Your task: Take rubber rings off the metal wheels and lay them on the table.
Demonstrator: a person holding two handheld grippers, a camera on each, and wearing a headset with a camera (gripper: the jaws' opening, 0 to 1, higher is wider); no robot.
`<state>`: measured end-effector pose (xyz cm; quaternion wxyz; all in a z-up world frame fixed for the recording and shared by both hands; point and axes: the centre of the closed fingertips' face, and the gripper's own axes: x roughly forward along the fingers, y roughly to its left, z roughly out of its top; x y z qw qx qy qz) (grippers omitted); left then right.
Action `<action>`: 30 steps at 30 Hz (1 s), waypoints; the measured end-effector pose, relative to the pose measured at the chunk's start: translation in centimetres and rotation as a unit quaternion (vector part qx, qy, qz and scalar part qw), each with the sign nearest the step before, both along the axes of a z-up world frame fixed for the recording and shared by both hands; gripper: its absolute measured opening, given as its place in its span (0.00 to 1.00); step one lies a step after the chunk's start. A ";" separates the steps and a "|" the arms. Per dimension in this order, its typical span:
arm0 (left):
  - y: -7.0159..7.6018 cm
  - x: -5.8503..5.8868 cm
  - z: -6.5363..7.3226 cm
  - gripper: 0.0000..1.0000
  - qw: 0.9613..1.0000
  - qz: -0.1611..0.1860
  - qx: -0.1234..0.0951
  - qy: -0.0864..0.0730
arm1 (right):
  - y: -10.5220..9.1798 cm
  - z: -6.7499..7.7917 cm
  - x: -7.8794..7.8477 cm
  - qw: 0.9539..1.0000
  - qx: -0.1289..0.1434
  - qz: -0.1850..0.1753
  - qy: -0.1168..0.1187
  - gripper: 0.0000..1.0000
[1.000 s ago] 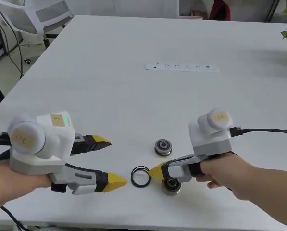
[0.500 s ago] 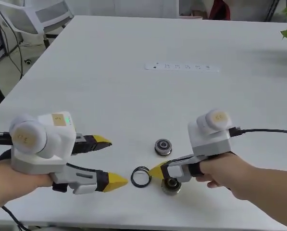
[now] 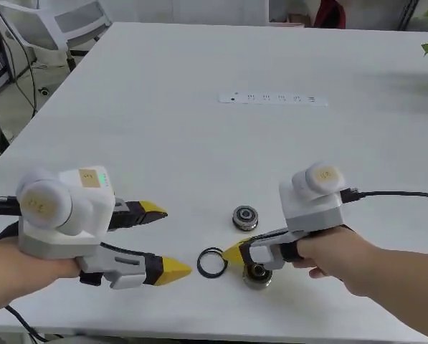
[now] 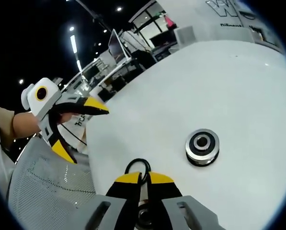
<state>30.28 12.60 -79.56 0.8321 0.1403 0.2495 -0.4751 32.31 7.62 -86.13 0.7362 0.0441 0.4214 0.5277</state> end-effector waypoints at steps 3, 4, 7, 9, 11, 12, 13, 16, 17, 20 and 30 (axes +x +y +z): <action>0.0 0.0 0.0 0.59 1.000 -0.001 0.001 0.000 | 0.0 0.0 -0.1 1.000 0.000 0.003 -0.001 0.03; 0.0 0.0 0.0 0.59 1.000 0.000 0.001 0.001 | 0.1 0.1 -0.1 1.000 0.001 0.003 -0.002 0.03; 0.0 0.1 0.0 0.59 1.000 0.000 0.000 0.000 | 0.1 0.4 -0.1 1.000 0.006 0.003 -0.007 0.05; -0.1 0.1 0.1 0.59 1.000 -0.001 0.000 0.000 | 0.1 0.6 0.0 1.000 0.009 0.002 -0.009 0.07; -0.2 0.1 0.1 0.59 1.000 -0.002 0.000 -0.001 | 0.1 0.8 0.1 1.000 0.014 0.000 -0.011 0.08; -0.2 0.2 0.2 0.58 1.000 -0.002 0.000 -0.001 | 0.1 0.9 0.2 1.000 0.015 0.000 -0.013 0.08; -0.2 0.2 0.2 0.59 1.000 -0.002 -0.001 -0.001 | 0.1 1.1 0.2 1.000 0.017 0.000 -0.014 0.08; -0.3 0.3 0.2 0.58 1.000 -0.003 -0.001 -0.002 | 0.1 1.8 0.6 0.999 0.028 -0.005 -0.021 0.10; -0.4 0.3 0.3 0.58 1.000 -0.004 -0.001 -0.002 | 0.1 1.9 0.6 0.999 0.031 -0.007 -0.021 0.10; -0.5 0.5 0.4 0.58 1.000 -0.004 -0.001 -0.004 | 0.0 2.4 1.0 0.999 0.036 -0.011 -0.031 0.12; -1.2 2.0 1.4 0.58 1.000 -0.006 -0.004 -0.016 | -0.8 3.9 2.4 0.996 0.054 -0.028 -0.065 0.14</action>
